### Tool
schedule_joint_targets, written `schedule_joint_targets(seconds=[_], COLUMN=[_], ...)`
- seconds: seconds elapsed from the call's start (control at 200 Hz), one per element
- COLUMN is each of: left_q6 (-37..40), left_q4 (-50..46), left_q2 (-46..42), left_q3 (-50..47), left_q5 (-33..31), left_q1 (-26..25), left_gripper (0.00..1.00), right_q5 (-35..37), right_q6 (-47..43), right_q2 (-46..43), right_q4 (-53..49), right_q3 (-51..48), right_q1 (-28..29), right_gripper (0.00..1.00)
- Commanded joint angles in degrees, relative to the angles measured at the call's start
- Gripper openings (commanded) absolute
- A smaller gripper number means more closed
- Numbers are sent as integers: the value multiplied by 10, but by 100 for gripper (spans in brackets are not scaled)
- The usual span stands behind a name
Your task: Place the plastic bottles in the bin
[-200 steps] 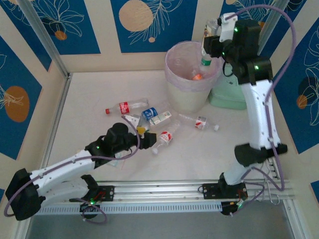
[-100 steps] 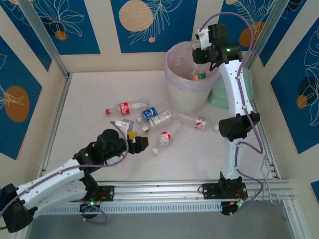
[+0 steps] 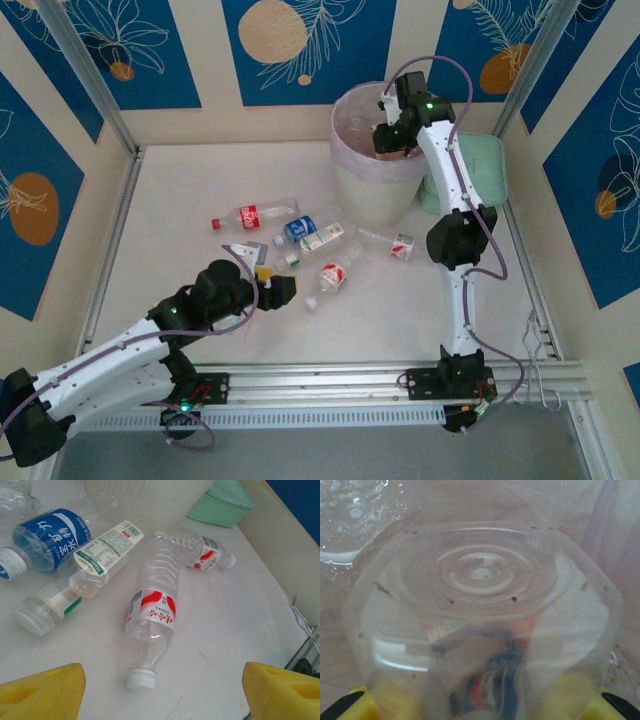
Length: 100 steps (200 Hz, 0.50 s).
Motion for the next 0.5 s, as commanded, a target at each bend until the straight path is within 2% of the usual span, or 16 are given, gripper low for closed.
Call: schedule_joint_targets(seconds=[0.0, 0.235, 0.495], left_q6=[-4, 2, 13], left_q4=[-11, -15, -37], left_q2=[3, 2, 3], left_q3=[5, 4, 7], left_q5=[-12, -16, -19], left_q1=[3, 3, 3], left_gripper=[82, 83, 89], right_q5=[-21, -41, -64], right_q6=[34, 53, 48], right_q2=[33, 27, -14], right_q4=[31, 70, 64], right_q3=[-40, -114, -100], right_q1=[7, 13, 10], right_gripper=[33, 52, 71])
